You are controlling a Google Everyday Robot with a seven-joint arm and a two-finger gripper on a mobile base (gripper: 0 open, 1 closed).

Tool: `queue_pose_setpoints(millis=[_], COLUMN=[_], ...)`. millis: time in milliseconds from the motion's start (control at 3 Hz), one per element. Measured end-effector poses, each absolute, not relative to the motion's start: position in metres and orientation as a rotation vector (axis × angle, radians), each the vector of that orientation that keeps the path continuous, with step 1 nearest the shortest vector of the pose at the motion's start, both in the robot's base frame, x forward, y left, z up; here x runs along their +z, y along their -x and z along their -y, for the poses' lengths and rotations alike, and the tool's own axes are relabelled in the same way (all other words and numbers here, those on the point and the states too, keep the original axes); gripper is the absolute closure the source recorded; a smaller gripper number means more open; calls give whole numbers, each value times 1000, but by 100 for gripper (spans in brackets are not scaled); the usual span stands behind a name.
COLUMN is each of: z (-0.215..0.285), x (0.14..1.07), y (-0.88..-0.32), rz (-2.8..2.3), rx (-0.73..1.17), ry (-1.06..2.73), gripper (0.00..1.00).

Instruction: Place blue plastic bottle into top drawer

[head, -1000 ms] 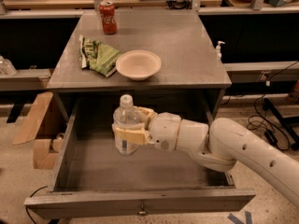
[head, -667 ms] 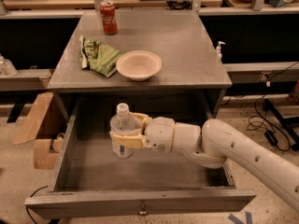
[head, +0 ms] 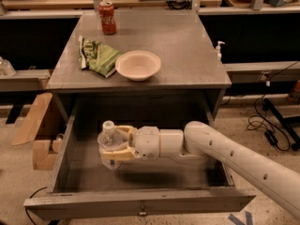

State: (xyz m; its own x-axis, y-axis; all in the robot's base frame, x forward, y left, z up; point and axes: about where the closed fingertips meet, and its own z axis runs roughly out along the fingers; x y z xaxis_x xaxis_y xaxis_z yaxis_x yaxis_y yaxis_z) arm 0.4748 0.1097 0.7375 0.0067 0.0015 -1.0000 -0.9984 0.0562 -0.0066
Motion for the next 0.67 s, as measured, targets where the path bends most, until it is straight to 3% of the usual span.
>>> queue_pose_setpoints(millis=[333, 667], z=[-121, -123], x=[725, 726], y=[-468, -467], rz=[-1214, -1211], rx=[1163, 1167], ry=[1247, 1249], gripper=[100, 74])
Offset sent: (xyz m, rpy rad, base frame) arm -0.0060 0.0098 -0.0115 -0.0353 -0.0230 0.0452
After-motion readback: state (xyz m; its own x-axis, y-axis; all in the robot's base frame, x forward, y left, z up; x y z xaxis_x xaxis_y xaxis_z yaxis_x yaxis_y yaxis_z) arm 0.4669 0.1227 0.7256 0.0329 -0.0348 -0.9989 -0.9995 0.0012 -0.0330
